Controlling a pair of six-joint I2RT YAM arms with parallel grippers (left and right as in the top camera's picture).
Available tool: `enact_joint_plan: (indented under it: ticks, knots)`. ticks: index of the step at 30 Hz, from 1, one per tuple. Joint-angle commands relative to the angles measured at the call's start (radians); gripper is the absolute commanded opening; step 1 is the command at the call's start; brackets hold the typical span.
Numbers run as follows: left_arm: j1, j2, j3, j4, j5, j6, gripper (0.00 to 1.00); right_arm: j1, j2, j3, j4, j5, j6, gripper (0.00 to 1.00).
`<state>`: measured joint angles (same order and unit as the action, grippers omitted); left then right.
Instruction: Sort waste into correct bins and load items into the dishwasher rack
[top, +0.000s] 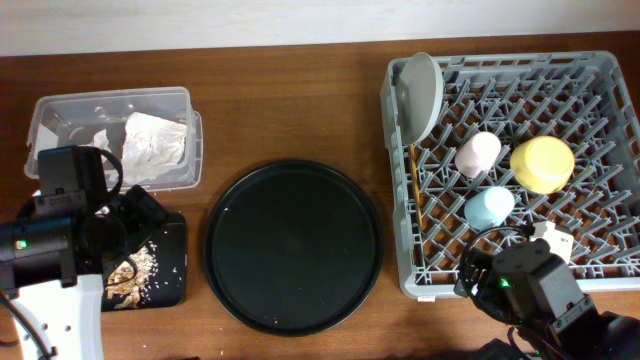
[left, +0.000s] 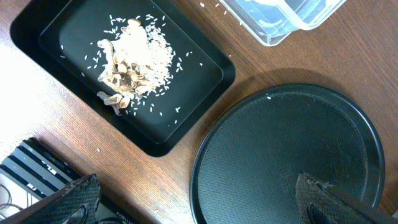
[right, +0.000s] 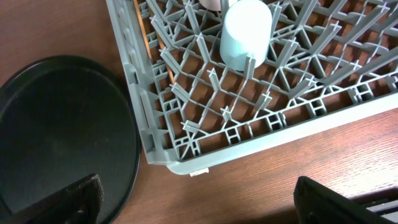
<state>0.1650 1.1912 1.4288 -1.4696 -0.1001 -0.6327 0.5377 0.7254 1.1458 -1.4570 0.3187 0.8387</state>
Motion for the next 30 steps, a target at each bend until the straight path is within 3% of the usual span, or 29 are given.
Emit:
enact_joint_plan:
  ticks: [1, 3, 7, 9, 12, 15, 22, 28, 30]
  knots:
    - [0.005, -0.006, 0.008, 0.002, 0.007, 0.004, 0.99, -0.001, -0.018, -0.025, 0.035, -0.02, 0.006, 0.98]
    - [0.005, -0.006, 0.008, 0.002, 0.007, 0.004, 0.99, -0.049, -0.06, -0.079, 0.129, -0.06, -0.072, 0.99]
    - [0.005, -0.006, 0.008, 0.002, 0.007, 0.004, 0.99, -0.204, -0.25, -0.316, 0.55, -0.35, -0.516, 0.99]
    - [0.005, -0.006, 0.008, 0.002, 0.007, 0.004, 0.99, -0.277, -0.346, -0.435, 0.703, -0.469, -0.626, 0.99]
    - [0.005, -0.006, 0.008, 0.002, 0.007, 0.004, 0.99, -0.382, -0.509, -0.686, 0.958, -0.56, -0.64, 0.99]
    - [0.005, -0.006, 0.008, 0.002, 0.007, 0.004, 0.99, -0.389, -0.625, -0.877, 1.162, -0.562, -0.64, 0.99]
    - [0.005, -0.006, 0.008, 0.002, 0.007, 0.004, 0.99, -0.486, -0.722, -1.141, 1.492, -0.577, -0.64, 0.99]
    - [0.005, -0.006, 0.008, 0.002, 0.007, 0.004, 0.99, -0.605, -0.722, -1.14, 1.414, -0.543, -0.652, 0.99]
    - [0.005, -0.006, 0.008, 0.002, 0.007, 0.004, 0.99, -0.626, -0.722, -1.14, 1.395, -0.525, -0.727, 0.99]
